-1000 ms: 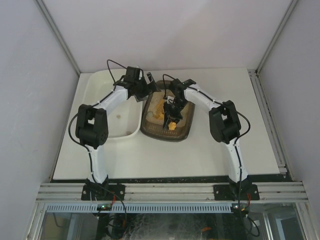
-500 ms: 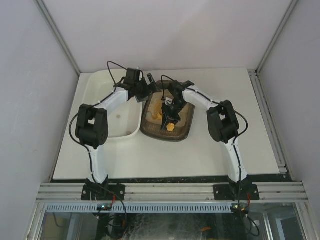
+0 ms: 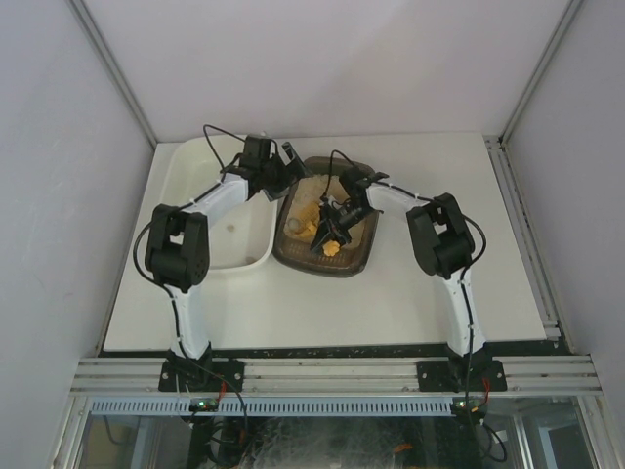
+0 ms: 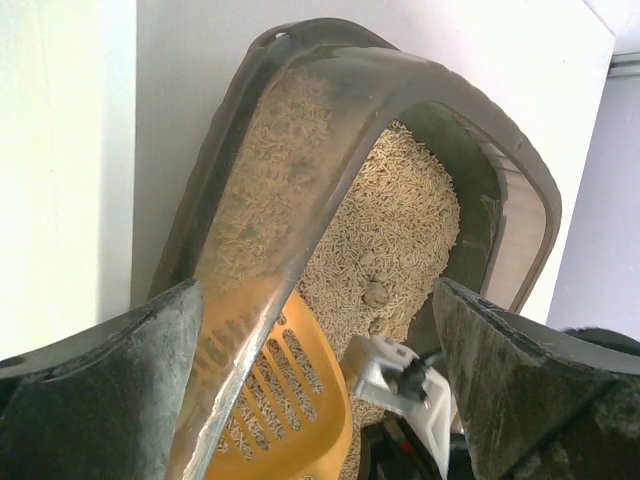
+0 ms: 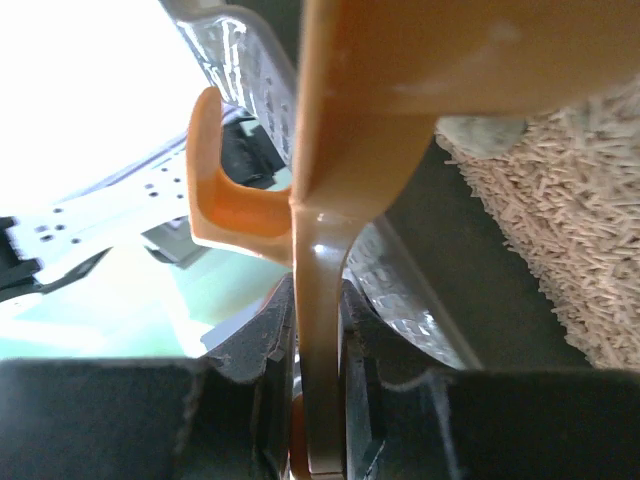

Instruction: Clean the litter box

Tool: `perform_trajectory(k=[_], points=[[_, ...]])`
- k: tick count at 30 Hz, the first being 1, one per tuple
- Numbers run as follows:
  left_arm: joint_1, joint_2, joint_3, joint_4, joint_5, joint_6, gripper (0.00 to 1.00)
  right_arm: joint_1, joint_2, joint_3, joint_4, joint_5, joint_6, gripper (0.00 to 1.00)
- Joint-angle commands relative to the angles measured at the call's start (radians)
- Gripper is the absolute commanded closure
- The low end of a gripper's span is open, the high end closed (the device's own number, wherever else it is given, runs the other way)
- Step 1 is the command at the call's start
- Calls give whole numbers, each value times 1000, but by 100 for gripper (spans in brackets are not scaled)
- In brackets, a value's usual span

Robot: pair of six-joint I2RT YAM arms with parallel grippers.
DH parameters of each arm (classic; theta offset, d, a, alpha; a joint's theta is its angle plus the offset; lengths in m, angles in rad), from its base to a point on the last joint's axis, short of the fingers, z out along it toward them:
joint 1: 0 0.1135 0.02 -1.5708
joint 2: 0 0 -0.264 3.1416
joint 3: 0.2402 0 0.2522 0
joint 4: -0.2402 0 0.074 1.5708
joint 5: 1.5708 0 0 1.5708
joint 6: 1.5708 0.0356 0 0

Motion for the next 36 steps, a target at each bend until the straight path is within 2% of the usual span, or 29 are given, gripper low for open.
perform_trajectory(k=[1, 5, 13, 23, 26, 29, 36], points=[[-5, -69, -26, 31, 18, -42, 0, -38, -62, -141, 466, -164, 253, 100], [-5, -79, -34, 30, 17, -34, 0, -69, -92, -153, 426, -119, 228, 100], [1, -112, -26, 12, -19, 5, 0, -95, -180, -155, 198, 51, 59, 100], [-1, -170, 11, -45, -36, 54, 0, -95, -273, -193, 70, 151, -43, 100], [0, -216, 28, -91, -50, 126, 0, -100, -310, -241, 121, 151, -36, 100], [2, -268, 42, -153, -91, 198, 0, -104, -358, -321, 244, 139, 10, 100], [9, -429, -31, -235, -115, 322, 0, -96, -466, -503, 574, 138, 92, 100]])
